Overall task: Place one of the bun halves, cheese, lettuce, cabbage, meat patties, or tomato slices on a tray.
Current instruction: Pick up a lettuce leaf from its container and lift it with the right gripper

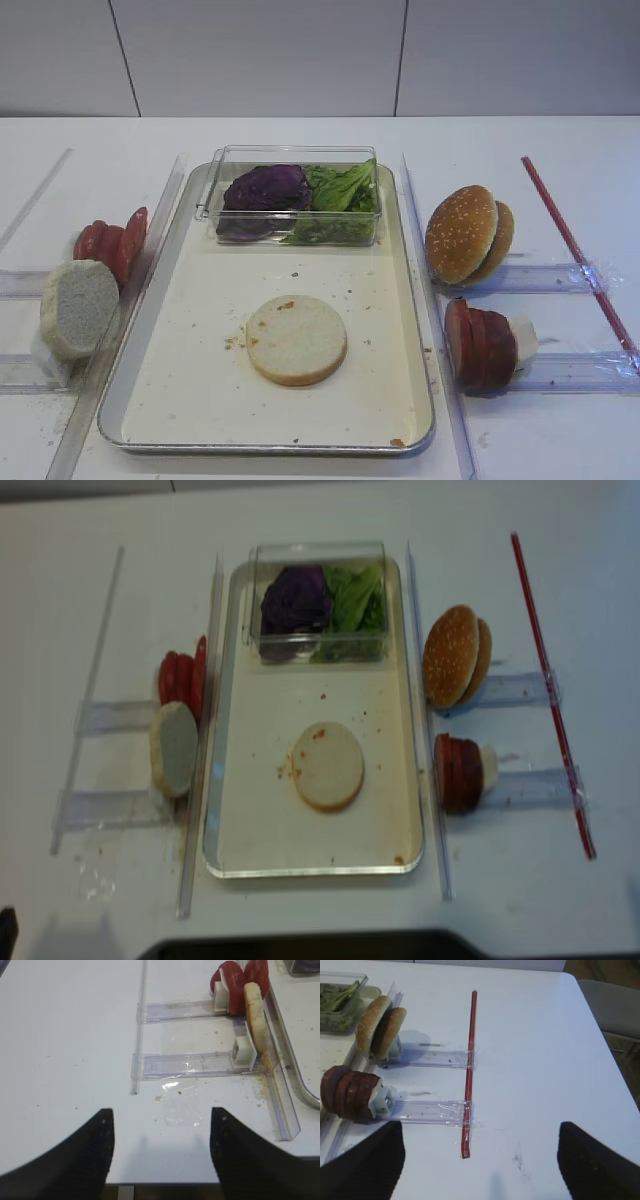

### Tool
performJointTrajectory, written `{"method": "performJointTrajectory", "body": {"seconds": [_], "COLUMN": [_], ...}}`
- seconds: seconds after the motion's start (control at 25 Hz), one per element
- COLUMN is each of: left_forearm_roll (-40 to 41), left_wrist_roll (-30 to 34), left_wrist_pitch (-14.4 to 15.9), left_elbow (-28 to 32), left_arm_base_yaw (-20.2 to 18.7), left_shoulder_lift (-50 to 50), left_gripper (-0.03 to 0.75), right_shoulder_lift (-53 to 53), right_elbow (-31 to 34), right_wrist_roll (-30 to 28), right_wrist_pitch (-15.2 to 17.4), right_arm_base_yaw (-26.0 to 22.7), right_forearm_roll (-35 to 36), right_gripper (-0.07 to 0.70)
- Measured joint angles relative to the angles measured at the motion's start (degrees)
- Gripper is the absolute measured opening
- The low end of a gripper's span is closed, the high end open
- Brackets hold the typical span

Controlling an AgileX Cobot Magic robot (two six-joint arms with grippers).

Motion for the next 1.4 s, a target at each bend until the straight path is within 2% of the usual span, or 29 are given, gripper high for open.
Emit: {"method": "performJointTrajectory", "body": {"seconds": [0.36, 0.56, 0.84, 1.4], "left_forearm_roll": [0.39, 0.14, -0.82, -0.82], "left_wrist_roll": [0.00, 0.00, 0.00, 0.00], "left_wrist_pitch": [0.00, -0.70, -0.78, -0.78], "left_elbow": [0.13, 0.13, 0.27, 0.27], "left_arm_base_yaw": [0.00, 0.00, 0.00, 0.00], "left_shoulder_lift": [0.00, 0.00, 0.00, 0.00], "left_gripper": [0.386, 0.386, 0.386, 0.386], "right_shoulder_lift": [8.24, 11.15, 19.80, 42.68], "right_elbow": [-6.36, -9.26, -14.30, -28.51], "right_wrist_roll": [-0.21, -0.21, 0.02, -1.34], "right_wrist_pitch": [0.29, 1.64, 6.61, 7.75], "right_arm_base_yaw": [0.00, 0.25, 3.80, 5.09], "right_forearm_roll": [0.60, 0.71, 1.28, 15.47], "right_gripper": [0.624, 0.624, 0.624, 0.624]}}
